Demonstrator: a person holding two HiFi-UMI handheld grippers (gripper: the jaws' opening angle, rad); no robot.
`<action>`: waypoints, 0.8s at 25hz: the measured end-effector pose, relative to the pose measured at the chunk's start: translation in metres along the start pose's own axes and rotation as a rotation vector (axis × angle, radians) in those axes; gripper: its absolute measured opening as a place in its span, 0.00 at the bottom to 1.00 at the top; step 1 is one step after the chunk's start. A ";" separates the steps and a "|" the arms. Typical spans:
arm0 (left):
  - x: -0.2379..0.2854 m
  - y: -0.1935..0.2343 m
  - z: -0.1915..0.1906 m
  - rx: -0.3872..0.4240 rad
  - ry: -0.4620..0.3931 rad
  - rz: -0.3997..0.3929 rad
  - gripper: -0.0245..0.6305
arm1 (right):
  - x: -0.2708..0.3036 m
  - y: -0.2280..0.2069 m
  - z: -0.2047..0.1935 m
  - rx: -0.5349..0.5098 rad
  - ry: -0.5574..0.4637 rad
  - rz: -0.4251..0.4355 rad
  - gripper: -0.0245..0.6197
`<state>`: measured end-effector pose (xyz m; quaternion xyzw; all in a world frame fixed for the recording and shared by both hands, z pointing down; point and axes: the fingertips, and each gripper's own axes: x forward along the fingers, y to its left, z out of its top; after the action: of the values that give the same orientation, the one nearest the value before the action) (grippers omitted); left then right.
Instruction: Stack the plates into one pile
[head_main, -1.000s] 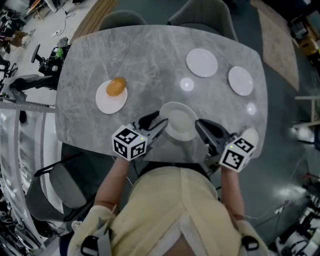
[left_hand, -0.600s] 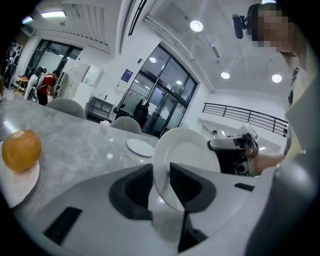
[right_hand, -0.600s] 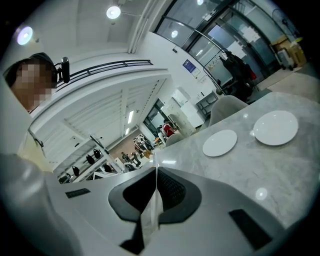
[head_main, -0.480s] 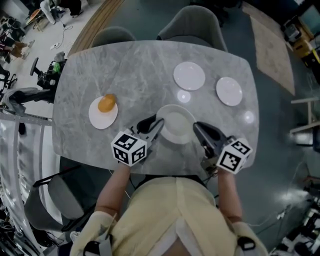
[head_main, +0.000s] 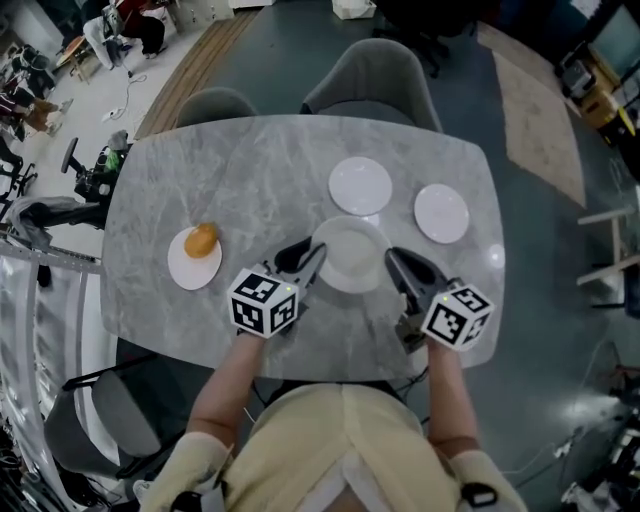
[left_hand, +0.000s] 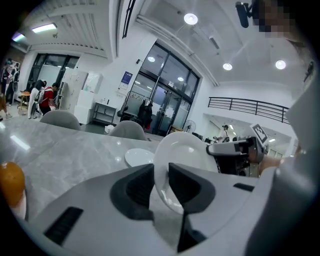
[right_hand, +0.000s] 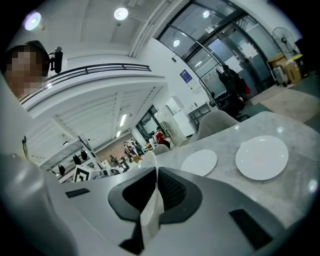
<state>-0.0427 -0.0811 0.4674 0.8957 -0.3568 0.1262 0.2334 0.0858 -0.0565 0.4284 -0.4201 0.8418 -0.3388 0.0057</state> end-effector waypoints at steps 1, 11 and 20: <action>0.004 0.001 0.003 -0.005 0.002 0.008 0.18 | 0.002 -0.005 0.004 0.001 -0.001 -0.010 0.06; 0.047 0.021 0.020 -0.015 0.027 0.093 0.17 | 0.033 -0.055 0.028 0.020 -0.013 -0.057 0.06; 0.102 0.055 0.037 -0.012 0.085 0.192 0.17 | 0.074 -0.110 0.044 0.106 -0.009 -0.123 0.07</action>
<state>-0.0062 -0.1938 0.4935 0.8499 -0.4312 0.1840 0.2405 0.1286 -0.1797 0.4783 -0.4718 0.7952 -0.3806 0.0108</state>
